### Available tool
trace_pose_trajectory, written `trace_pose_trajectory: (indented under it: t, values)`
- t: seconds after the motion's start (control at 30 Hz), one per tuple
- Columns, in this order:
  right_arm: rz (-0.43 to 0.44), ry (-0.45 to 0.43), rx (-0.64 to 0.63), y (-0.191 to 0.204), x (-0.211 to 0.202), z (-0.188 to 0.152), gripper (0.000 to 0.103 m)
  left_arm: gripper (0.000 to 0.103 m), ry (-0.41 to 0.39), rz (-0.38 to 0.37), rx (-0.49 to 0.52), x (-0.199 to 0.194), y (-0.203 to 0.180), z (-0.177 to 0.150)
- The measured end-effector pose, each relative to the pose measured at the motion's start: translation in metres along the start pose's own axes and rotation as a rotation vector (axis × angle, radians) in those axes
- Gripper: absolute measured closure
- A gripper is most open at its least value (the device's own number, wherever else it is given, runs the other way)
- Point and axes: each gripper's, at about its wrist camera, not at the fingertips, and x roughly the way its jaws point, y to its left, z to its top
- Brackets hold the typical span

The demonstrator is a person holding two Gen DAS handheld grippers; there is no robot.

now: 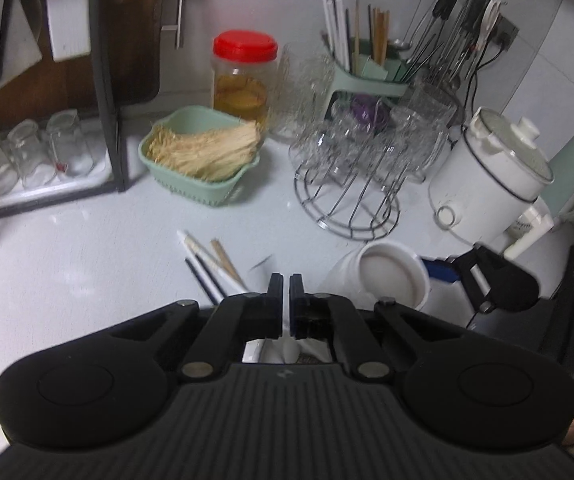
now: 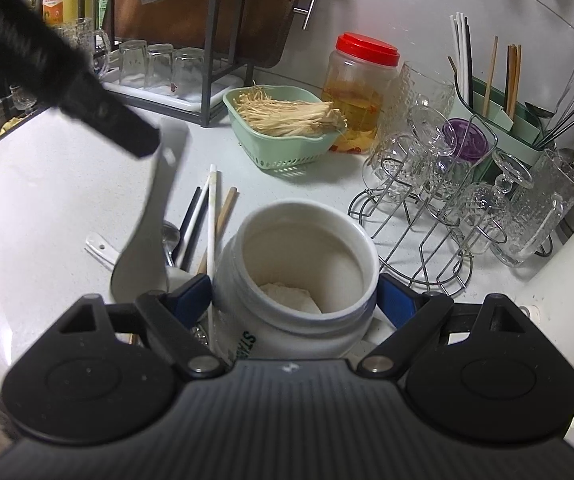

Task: Organize utensils
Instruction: 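Lift the white ceramic spoon with the left tool toward the mug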

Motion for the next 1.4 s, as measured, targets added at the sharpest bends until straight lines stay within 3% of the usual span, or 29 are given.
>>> trace_pose_trajectory:
  t: [0.1,0.3,0.53,0.7,0.9,1.03,1.17,1.4]
  values:
    - [0.001,-0.003,-0.001,0.000,0.001,0.001,0.012,0.101,0.011,0.003,0.015,0.005,-0.002,0.004]
    - [0.005,-0.004,-0.005,-0.001,0.001,0.000,0.012,0.101,0.056,0.035,-0.058,0.016,0.024,-0.001]
    - [0.005,-0.007,-0.005,-0.001,0.000,0.000,0.012,0.100,0.135,0.069,-0.198,0.015,0.076,-0.032]
    - [0.001,0.000,-0.004,0.000,0.001,0.001,0.012,0.100,0.174,0.037,-0.240,0.003,0.103,-0.063]
    - [-0.003,0.006,-0.008,0.000,0.002,0.001,0.012,0.093,0.241,-0.077,-0.178,-0.004,0.117,-0.096]
    - [-0.010,0.012,-0.005,0.002,0.002,0.002,0.012,0.060,0.270,-0.111,-0.085,-0.006,0.116,-0.105]
    - [-0.019,0.017,0.000,0.003,0.001,0.002,0.012,0.044,0.301,-0.112,0.078,0.001,0.101,-0.110]
    - [-0.033,0.022,0.013,0.004,0.002,0.003,0.012,0.041,0.330,-0.088,0.245,0.021,0.092,-0.121]
